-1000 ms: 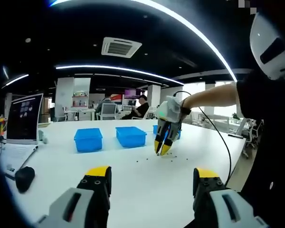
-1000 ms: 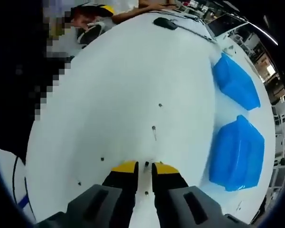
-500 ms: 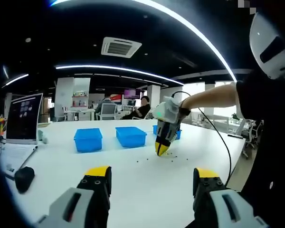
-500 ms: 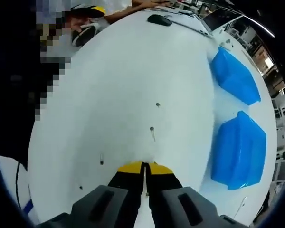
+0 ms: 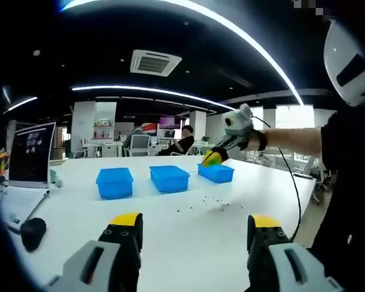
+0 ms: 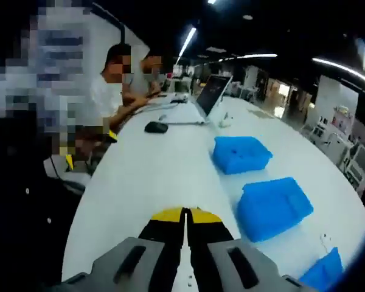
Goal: Pick up the resistors one by one and place each resistor into its matching bin, sorting the parts by color and model until every resistor is separated into the correct bin for its type
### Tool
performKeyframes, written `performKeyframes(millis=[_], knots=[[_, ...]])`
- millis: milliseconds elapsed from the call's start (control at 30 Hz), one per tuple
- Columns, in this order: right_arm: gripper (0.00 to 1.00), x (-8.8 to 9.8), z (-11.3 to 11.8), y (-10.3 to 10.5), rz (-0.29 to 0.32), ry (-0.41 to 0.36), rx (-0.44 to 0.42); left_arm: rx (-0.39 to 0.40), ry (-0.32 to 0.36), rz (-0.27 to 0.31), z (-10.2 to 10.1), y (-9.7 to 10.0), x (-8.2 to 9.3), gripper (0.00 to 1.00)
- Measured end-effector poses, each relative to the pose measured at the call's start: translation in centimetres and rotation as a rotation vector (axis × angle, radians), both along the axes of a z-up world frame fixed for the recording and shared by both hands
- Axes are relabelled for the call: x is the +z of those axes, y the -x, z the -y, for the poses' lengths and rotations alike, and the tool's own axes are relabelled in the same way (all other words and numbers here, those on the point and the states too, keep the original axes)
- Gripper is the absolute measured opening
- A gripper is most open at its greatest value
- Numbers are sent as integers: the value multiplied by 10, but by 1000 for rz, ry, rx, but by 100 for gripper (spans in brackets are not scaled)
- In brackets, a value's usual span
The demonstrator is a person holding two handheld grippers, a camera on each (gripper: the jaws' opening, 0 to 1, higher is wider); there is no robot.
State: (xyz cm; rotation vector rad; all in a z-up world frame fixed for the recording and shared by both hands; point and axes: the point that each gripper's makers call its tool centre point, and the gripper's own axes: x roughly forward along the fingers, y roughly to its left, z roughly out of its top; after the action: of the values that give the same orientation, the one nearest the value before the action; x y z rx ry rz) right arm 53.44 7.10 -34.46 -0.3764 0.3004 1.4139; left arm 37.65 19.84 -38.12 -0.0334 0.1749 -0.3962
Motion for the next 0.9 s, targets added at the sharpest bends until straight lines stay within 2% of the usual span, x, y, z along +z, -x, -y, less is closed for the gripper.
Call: performKeyframes(millis=[100,200,267,333,433,567,700,900], knots=[[5,24,16,3,37,-194,-120,20,5,12,-5,-3,5,70],[5,33,40,0,47,-324,-307,33,16,25,-10,-4,10,70],[5,34,54,2,53,-375,-389,41,15,29,-12,-5,12,70],[5,37,59,9,55,-426,-423,46,17,33,-13,-6,13,71],[5,40,59,15,90,-443,-448,45,21,33,-14,-7,13,71],[5,46,43,13,97,-470,-446,41,26,39,-13,-6,15,71],[5,58,10,2,85,-503,-412,55,24,39,-18,-2,14,70],[5,61,-49,-35,55,-482,-372,82,33,41,-26,3,14,70]])
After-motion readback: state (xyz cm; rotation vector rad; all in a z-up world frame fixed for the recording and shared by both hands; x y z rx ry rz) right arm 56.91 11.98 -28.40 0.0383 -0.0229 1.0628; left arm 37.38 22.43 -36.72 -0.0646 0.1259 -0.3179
